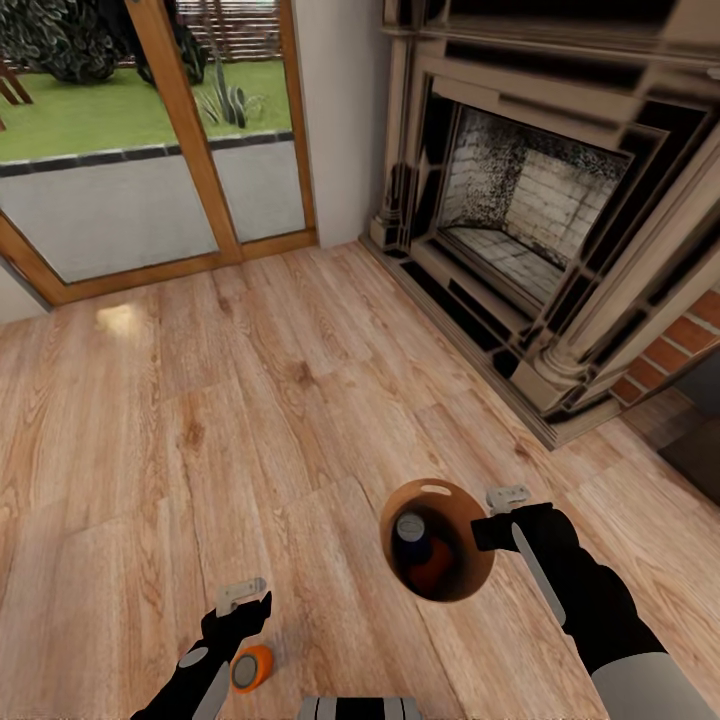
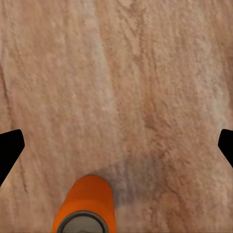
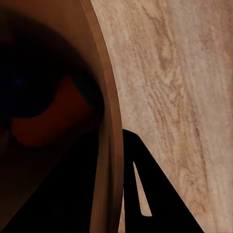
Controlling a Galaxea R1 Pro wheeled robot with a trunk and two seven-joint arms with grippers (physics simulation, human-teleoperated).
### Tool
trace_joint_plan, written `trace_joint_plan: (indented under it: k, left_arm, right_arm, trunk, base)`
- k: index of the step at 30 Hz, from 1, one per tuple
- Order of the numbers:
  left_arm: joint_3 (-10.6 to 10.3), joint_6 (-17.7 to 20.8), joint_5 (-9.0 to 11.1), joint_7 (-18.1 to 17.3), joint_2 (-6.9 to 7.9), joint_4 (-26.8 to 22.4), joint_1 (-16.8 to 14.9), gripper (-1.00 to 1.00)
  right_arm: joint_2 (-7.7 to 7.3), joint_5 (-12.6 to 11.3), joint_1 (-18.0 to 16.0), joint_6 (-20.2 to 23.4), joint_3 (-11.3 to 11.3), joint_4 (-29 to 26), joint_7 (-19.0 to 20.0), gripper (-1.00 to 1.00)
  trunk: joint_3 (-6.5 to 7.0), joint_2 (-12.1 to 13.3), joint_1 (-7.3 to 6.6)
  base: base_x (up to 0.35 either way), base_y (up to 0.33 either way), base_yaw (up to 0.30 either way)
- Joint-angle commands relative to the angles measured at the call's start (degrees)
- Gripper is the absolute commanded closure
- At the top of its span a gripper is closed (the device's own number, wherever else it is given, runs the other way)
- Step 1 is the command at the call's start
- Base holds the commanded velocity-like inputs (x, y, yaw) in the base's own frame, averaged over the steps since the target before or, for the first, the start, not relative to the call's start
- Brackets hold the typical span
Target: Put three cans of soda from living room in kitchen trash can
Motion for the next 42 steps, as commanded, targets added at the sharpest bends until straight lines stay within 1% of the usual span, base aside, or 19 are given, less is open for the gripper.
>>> trace_joint_plan:
  k: [1, 38, 40, 42]
  left_arm:
    - [0.00, 0.00, 0.00, 0.00, 0.00, 0.00, 0.00, -1.00]
    - [0.01, -0.09, -0.09, 0.00, 0.05, 0.33, 0.00, -1.00]
    - [0.02, -0.09, -0.09, 0.00, 0.06, 0.34, 0.00, -1.00]
    - [0.01, -0.09, -0.09, 0.00, 0.08, 0.35, 0.00, -1.00]
  right_arm:
    - [0.01, -1.01, -0.01, 0.02, 0.01, -0.01, 0.32, 1.00]
    - [-0.08, -0.92, -0.01, 0.02, -0.17, -0.11, 0.32, 1.00]
    - [-0.13, -0.91, -0.04, 0.02, -0.20, -0.42, 0.32, 1.00]
    - [-0.26, -0.86, -0.05, 0.08, -0.31, -2.69, 0.32, 1.00]
  trunk:
    - [-0.08, 0.00, 0.00]
    - [-3.45, 0.00, 0.00]
    - [-3.63, 0.00, 0.00]
    - [-3.82, 0.00, 0.00]
  base:
    - [0.000, 0.000, 0.000]
    - [0.000, 0.000, 0.000]
    - [0.000, 0.000, 0.000]
    - [0.000, 0.000, 0.000]
